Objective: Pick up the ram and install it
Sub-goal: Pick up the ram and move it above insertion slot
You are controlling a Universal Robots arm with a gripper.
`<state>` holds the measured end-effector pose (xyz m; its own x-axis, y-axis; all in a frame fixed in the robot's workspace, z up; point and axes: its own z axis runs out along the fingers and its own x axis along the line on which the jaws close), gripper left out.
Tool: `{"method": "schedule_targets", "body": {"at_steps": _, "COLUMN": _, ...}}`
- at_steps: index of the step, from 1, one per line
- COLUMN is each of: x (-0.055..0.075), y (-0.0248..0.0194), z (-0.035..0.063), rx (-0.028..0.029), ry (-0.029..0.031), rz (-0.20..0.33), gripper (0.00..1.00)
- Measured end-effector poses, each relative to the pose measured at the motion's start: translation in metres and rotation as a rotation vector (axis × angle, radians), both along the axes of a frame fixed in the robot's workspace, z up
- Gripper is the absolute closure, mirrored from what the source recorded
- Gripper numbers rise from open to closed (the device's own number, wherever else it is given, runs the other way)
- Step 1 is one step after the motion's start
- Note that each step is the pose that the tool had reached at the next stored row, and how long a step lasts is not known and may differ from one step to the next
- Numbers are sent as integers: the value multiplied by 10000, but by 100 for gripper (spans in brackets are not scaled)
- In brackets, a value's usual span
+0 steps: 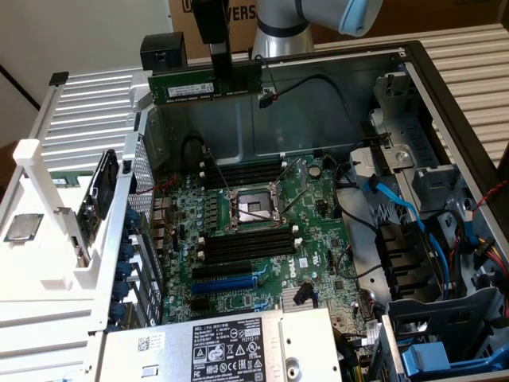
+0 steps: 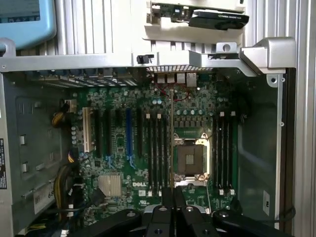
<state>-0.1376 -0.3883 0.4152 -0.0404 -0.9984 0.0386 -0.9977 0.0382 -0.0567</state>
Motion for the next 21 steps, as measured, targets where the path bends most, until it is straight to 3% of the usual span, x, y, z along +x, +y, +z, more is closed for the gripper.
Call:
{"method": "schedule_targets", "body": {"at_steps": 17, "x": 381, "y": 0, "z": -1, "rx": 20, "ry": 0, "rz": 387, "gripper": 88}}
{"method": "schedule_targets", "body": {"at_steps": 18, "x": 395, "y": 0, "z": -4, "rx": 60, "ry": -1, "rz": 410, "gripper": 88}}
{"method": "schedule_targets", "body": {"at_steps": 21, "x": 408, "y": -2, "z": -19, "rx": 257, "ry": -5, "rz": 427, "gripper": 88}}
